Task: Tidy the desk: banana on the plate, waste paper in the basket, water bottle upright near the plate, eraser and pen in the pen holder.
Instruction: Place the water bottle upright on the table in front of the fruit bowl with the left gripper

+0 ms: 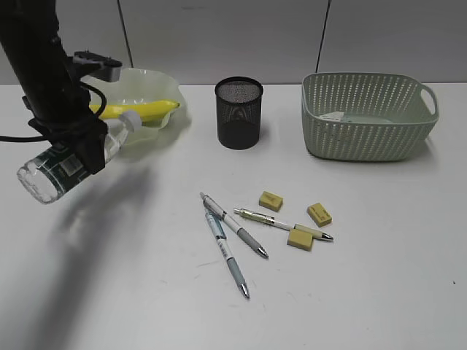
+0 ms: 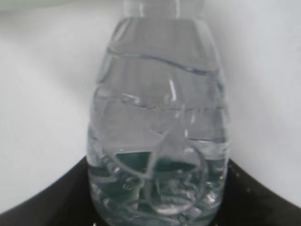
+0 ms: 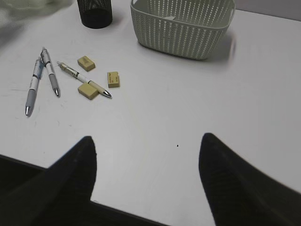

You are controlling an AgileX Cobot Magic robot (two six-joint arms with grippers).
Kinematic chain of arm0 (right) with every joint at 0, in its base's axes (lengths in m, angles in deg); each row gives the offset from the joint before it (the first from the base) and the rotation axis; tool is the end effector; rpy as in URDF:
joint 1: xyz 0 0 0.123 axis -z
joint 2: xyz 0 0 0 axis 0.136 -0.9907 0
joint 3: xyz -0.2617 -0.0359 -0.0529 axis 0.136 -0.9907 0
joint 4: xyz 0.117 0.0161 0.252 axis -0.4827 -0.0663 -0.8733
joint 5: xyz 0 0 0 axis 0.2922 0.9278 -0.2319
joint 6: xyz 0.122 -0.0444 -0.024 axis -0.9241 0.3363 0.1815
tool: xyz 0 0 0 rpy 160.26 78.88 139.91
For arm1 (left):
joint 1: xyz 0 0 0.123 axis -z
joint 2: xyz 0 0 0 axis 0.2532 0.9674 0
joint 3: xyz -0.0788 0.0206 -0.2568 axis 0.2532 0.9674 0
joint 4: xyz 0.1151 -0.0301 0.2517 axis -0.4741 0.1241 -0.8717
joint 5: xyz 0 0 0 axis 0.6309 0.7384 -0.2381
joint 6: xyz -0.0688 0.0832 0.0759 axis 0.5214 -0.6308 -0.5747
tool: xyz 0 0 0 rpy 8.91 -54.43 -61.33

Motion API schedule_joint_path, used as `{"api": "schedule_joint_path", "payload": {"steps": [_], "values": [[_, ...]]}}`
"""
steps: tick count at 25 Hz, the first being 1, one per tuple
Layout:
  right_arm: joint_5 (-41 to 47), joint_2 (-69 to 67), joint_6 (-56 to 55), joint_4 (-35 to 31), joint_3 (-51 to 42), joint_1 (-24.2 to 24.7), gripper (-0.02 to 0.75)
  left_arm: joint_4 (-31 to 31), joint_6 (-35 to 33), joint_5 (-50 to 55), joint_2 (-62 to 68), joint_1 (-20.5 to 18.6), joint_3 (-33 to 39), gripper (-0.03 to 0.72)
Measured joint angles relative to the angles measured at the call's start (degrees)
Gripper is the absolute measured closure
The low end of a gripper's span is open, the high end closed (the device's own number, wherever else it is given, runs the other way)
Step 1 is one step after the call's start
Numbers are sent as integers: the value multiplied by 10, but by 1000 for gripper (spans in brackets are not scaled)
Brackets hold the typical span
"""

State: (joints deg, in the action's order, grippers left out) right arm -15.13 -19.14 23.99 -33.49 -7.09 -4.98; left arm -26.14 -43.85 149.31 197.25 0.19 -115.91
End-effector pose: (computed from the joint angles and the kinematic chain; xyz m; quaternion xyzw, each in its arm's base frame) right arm 0.0660 0.0254 0.2783 -0.1431 0.8298 0.0734 0.5345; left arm 0.4048 -0.1139 0.1326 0.2960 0.9549 -0.0239 0.0003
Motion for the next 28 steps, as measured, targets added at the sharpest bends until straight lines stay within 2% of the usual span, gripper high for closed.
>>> {"api": "schedule_joint_path", "payload": {"steps": [7,11,13,17,22,25,28], "values": [[0,0,0,0,0,0,199,79,2,1,-88,0,3,198],[0,0,0,0,0,0,199,97,11,-80,-166,1,53,198],[0,0,0,0,0,0,199,117,14,-159,-206,1,111,198],[0,0,0,0,0,0,199,186,15,-370,-292,5,292,198],[0,0,0,0,0,0,199,229,17,-700,-379,54,531,198],[0,0,0,0,0,0,199,239,30,-876,-385,97,621,198],[0,0,0,0,0,0,199,219,86,-1006,-358,125,665,198]]}}
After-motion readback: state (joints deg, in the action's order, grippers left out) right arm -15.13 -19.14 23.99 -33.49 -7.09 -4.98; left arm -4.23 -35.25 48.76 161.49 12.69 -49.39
